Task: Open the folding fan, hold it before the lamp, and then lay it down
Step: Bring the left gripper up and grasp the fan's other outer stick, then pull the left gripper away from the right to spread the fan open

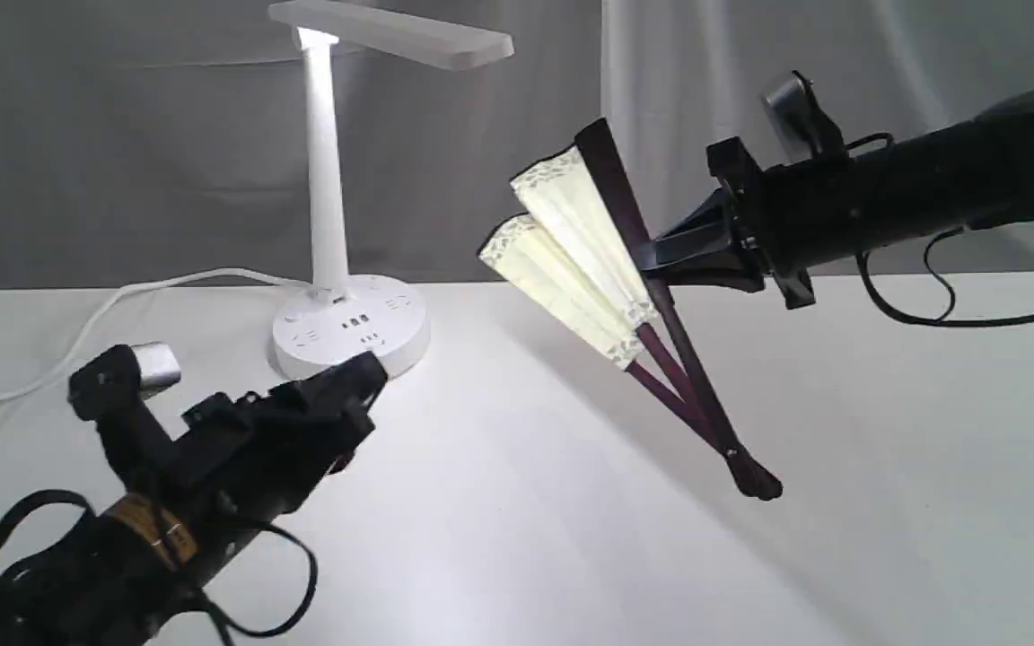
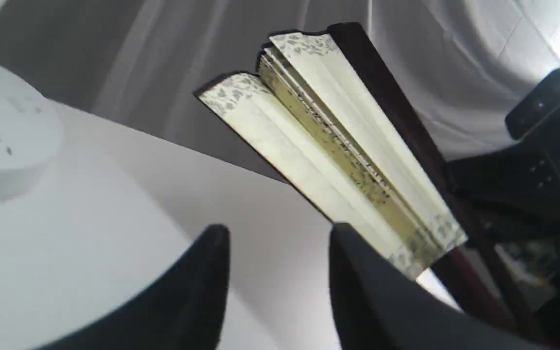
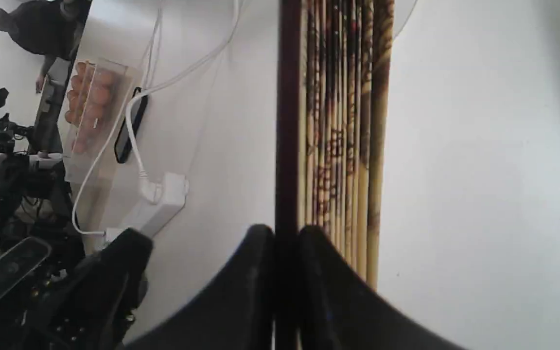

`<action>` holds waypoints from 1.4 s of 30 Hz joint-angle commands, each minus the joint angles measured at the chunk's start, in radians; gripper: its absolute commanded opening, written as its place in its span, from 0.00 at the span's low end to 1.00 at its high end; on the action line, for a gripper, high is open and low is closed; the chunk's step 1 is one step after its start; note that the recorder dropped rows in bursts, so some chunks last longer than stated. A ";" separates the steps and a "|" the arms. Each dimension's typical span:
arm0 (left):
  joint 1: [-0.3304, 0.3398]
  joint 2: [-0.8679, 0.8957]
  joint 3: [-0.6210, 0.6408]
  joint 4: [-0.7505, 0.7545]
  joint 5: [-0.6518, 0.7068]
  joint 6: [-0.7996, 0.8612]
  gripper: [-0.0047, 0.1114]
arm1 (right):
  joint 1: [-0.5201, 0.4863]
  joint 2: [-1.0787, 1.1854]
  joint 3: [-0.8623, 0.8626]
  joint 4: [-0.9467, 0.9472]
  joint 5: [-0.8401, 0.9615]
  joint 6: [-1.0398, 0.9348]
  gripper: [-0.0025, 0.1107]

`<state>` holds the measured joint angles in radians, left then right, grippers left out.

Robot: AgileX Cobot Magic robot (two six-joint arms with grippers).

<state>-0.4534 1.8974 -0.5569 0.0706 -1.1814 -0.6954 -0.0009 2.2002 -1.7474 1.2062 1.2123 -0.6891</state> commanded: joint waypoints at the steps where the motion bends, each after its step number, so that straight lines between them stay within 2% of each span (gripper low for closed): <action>1: -0.004 0.073 -0.093 0.029 -0.021 -0.235 0.45 | 0.021 -0.014 0.005 0.010 0.009 0.007 0.02; 3: -0.004 0.110 -0.153 0.052 -0.021 -0.327 0.50 | 0.035 -0.014 0.005 0.010 0.009 0.012 0.02; 9: -0.004 0.222 -0.285 0.082 -0.040 -0.617 0.50 | 0.072 -0.014 0.005 0.017 0.009 0.024 0.02; 17: -0.004 0.337 -0.332 0.050 -0.040 -0.908 0.50 | 0.072 -0.014 0.005 0.034 0.009 0.044 0.02; 28: -0.004 0.382 -0.478 0.119 -0.040 -0.927 0.50 | 0.118 -0.005 0.005 0.032 0.009 0.042 0.02; 32: -0.004 0.394 -0.502 0.119 -0.040 -0.991 0.49 | 0.120 -0.005 0.005 0.034 0.009 0.039 0.02; 39: -0.004 0.394 -0.502 0.119 -0.040 -1.000 0.28 | 0.120 -0.005 0.005 0.034 0.009 0.041 0.02; 42: -0.004 0.394 -0.502 0.122 -0.040 -1.000 0.23 | 0.120 -0.005 0.005 0.034 0.009 0.041 0.02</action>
<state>-0.4534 2.2918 -1.0531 0.1893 -1.2113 -1.6880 0.1184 2.2021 -1.7474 1.2204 1.2168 -0.6400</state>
